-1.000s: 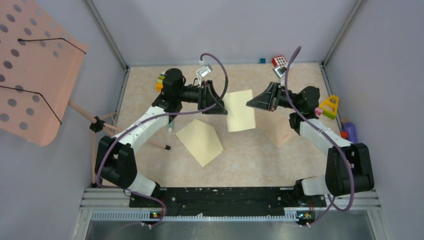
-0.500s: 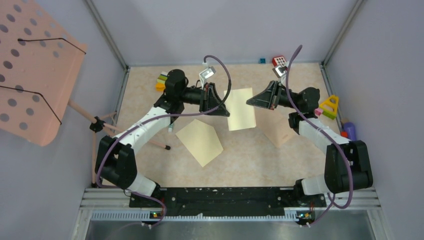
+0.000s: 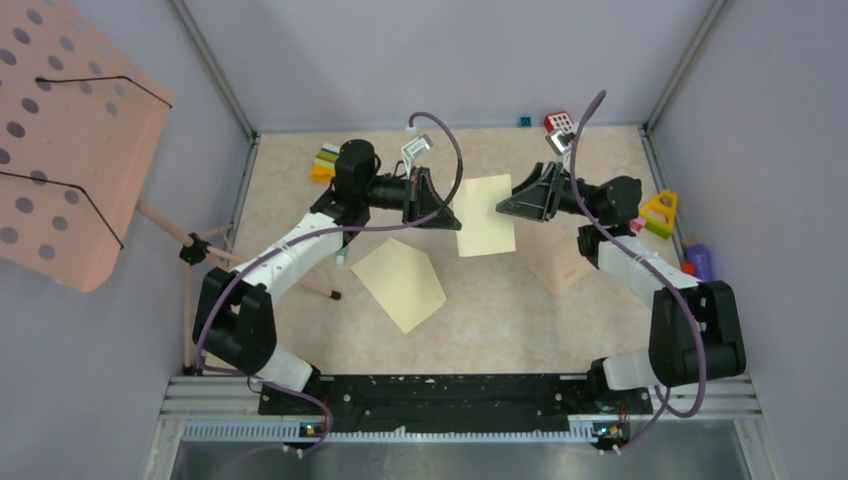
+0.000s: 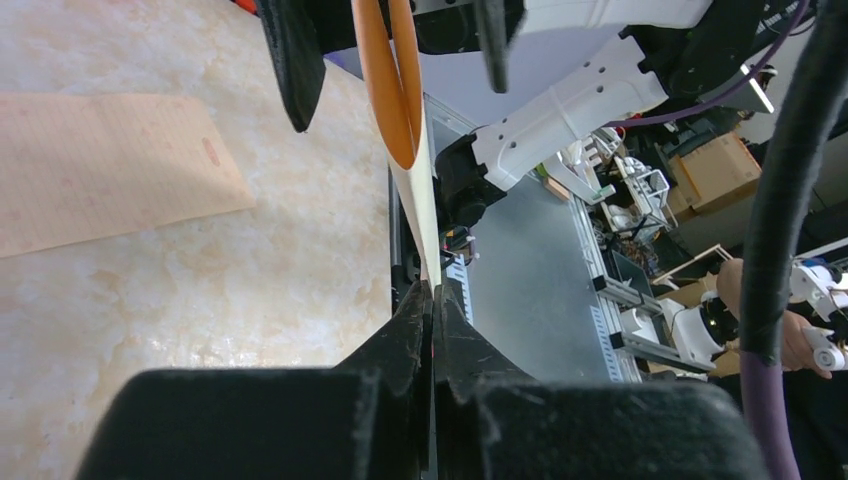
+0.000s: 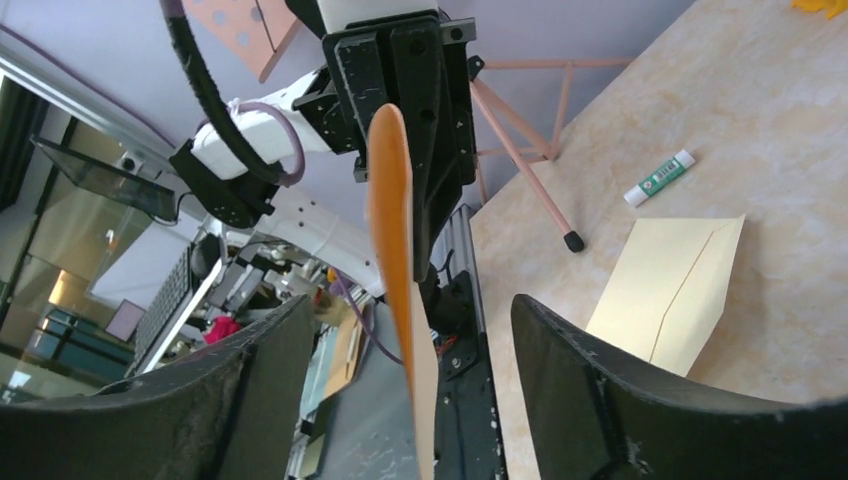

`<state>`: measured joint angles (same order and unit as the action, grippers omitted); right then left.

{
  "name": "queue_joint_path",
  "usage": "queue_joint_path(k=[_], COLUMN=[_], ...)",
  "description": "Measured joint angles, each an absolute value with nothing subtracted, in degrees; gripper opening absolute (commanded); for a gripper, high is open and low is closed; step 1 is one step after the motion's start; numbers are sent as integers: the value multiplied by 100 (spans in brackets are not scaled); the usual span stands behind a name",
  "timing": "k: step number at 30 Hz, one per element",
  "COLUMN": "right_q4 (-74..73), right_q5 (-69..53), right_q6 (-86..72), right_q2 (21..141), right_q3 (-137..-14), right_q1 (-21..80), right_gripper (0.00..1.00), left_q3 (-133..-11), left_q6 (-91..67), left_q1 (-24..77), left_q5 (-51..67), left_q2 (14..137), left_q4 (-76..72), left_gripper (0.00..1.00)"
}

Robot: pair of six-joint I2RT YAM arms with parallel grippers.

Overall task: Place the letter into the envelope and seal it
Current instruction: Fold the letter.

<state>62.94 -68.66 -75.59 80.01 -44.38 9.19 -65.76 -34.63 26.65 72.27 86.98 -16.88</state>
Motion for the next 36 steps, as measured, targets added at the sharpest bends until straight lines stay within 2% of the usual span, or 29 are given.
queue_joint_path(k=[6, 11, 16, 20, 25, 26, 31, 36], right_q4=[6309, 6372, 6206, 5977, 5787, 5734, 5264, 4600], right_q5=[-7013, -7065, -7065, -7059, -7054, -7052, -7030, -7037], right_q6=[-7172, -6683, -6226, -5951, -5767, -5712, -5380, -4952], right_q2=[7955, 7852, 7811, 7811, 7811, 7811, 7811, 7765], right_q3=[-4436, -4383, -4348, -4348, -4348, -4348, -4351, -4351], right_q1=[919, 928, 1026, 1168, 1201, 1201, 1201, 1201], right_gripper=[78, 70, 57, 40, 3, 0, 0, 0], left_q3=[-6576, -6563, -6497, -6488, -6438, -6436, -6436, -6558], left_q6=[-3411, -3413, -3411, -3413, -3417, -3430, -3481, -3548], left_q1=[2552, 2475, 2473, 2477, 2477, 2477, 2477, 2423], left_q5=[6810, 6504, 6377, 6388, 6440, 6462, 6508, 6512], left_q2=[8718, 8718, 8718, 8718, 8718, 8718, 8718, 8731], left_q4=[-1481, -1481, -1472, -1474, -1490, -1492, -1505, -1466], left_gripper=[0, 3, 3, 3, 5, 8, 28, 30])
